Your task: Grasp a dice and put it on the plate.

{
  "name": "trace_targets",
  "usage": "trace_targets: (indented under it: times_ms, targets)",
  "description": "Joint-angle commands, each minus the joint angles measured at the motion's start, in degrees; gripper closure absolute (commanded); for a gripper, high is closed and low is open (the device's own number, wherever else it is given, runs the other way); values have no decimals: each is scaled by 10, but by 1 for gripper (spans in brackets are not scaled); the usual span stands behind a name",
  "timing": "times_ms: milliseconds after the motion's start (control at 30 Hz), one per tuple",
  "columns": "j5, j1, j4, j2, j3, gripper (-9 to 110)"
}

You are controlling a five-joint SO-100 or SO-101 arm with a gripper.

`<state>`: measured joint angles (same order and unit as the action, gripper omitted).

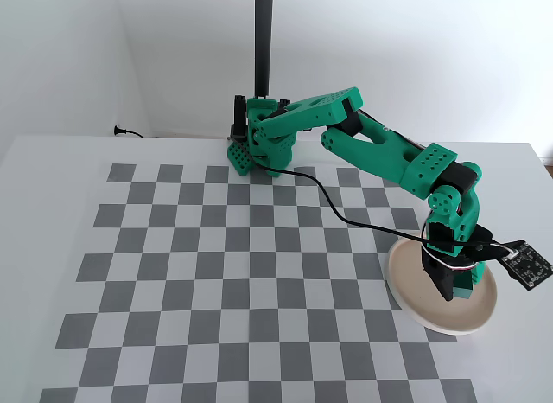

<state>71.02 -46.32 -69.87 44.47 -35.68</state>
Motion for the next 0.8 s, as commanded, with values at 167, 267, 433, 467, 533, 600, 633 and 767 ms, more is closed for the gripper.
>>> trace_targets:
  times_ms: [167,267,433,467,533,600,633,767]
  targets:
    - [-5,4,-1,41,59,91]
    - [-6,4,-1,43,59,90]
    - [-6,8,-1,46,59,87]
    - [-5,9,-3,46,59,86]
    - [-5,10,-4,44,59,86]
    - [-4,11,-5,44,59,85]
    - [-4,11,-5,43,59,84]
    - [-4,12,-2,44,59,83]
